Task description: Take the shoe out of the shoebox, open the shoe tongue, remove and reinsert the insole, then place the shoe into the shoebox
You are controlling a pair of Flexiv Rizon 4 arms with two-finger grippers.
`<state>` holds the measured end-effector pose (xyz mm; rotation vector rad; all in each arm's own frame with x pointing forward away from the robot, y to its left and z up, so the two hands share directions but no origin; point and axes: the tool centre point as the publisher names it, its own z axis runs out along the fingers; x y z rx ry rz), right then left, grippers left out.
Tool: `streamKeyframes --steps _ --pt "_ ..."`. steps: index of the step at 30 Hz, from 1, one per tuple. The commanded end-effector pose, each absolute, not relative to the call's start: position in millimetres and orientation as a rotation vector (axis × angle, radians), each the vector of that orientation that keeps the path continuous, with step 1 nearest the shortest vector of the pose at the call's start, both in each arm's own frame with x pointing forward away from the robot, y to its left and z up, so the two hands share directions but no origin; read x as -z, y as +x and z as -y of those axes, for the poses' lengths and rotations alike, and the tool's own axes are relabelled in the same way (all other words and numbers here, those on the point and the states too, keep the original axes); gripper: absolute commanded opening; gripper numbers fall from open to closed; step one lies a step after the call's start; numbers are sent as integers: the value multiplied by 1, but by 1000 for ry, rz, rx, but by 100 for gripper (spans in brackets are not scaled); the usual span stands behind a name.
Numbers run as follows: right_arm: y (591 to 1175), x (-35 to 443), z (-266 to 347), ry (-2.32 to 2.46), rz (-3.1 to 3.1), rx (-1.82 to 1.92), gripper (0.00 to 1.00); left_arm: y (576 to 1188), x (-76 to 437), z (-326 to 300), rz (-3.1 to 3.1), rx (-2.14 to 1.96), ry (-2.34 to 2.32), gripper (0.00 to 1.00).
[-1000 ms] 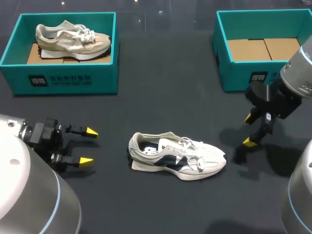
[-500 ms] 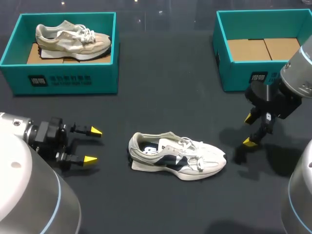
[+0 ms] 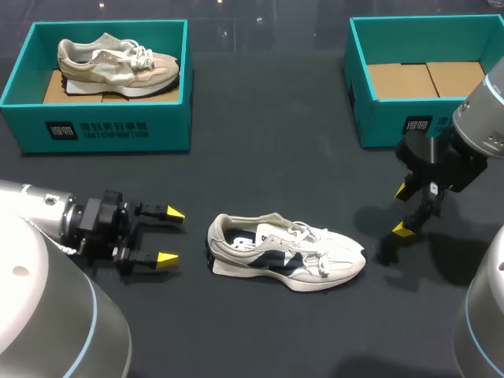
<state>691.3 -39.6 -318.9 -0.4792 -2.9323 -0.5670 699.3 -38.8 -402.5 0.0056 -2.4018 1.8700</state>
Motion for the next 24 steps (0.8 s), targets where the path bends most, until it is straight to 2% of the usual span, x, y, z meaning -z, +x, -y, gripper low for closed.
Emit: streamKeyframes --steps 1,24 --pt "691 319 39 -479 2934 565 100 697 403 51 2418 -1840 -39 100" --pt "691 319 39 -479 2934 565 100 695 407 76 2372 -1855 17 100"
